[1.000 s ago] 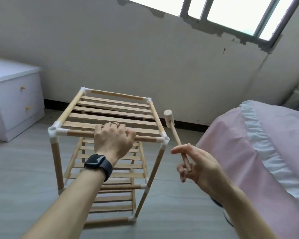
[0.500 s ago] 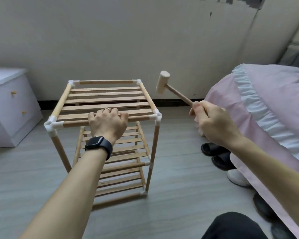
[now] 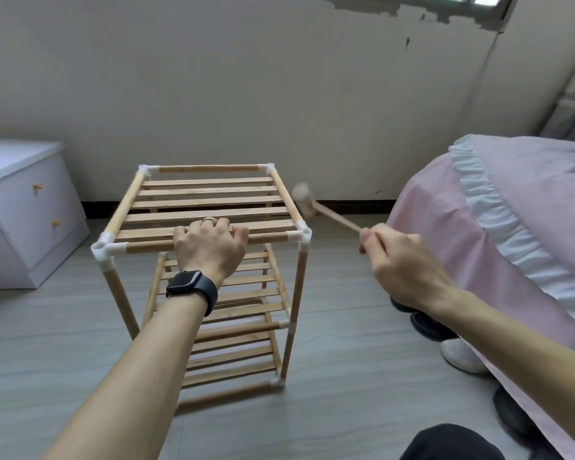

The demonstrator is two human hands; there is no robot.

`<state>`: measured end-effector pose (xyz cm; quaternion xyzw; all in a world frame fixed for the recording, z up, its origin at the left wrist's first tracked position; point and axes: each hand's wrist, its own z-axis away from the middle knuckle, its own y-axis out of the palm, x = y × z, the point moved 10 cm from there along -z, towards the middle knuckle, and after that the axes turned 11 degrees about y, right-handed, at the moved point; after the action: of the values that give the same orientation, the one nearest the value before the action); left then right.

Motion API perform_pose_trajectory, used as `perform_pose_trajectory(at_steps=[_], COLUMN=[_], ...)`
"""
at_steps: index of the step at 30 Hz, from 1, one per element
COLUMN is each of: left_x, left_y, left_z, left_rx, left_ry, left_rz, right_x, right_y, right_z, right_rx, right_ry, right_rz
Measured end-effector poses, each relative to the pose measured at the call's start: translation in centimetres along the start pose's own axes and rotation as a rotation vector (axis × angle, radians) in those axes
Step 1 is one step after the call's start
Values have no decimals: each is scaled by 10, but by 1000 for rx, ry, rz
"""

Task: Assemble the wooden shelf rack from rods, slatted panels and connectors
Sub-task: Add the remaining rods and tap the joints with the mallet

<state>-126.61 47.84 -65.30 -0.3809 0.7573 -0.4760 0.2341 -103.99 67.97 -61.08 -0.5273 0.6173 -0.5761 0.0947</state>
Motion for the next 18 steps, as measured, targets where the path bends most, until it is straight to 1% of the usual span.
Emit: perform_pose_trajectory(at_steps=[1, 2, 3, 5, 6, 8, 9, 10, 11, 12, 13, 14, 15, 16, 17, 18], left_x=[1, 2, 1, 0, 1, 4, 8, 16, 31, 51, 76, 102, 126, 146, 159, 162], left_y=[0, 0, 0, -1, -2, -5, -12, -23, -40, -57, -68, -70, -63, -47, -25, 2], left_z=[0, 0, 1, 1, 0, -1, 0, 5, 15, 30, 49, 71, 92, 107, 116, 120], left_rx=[-2, 0, 5, 22, 39, 31, -11, -100, -232, -389, -524, -621, -651, -606, -499, -340], left_ry=[-6, -9, -6, -6, 1, 45, 75, 96, 86, 37, -50, -171, -300, -405, -485, -530], left_rz=[-5, -6, 0, 20, 44, 176, 276, 363, 399, 386, 366, 367, 397, 477, 603, 748], right_x=[4, 5, 4, -7, -9, 3, 14, 21, 29, 36, 46, 56, 67, 81, 98, 114], right_y=[-13, -14, -6, 23, 24, 8, 3, 6, 15, 27, 41, 54, 65, 74, 81, 89], right_z=[4, 8, 9, 12, 13, 10, 13, 16, 19, 24, 29, 34, 36, 36, 37, 37], right_rx=[-110, -131, -71, 155, 177, 93, 66, 86, 136, 211, 289, 351, 391, 419, 443, 470], right_ry=[-41, -44, -20, 97, 133, 119, 90, 77, 74, 76, 72, 56, 34, 6, -29, -73], right_rz=[-122, -164, -114, 128, 151, 3, -87, -171, -261, -344, -400, -435, -472, -507, -529, -530])
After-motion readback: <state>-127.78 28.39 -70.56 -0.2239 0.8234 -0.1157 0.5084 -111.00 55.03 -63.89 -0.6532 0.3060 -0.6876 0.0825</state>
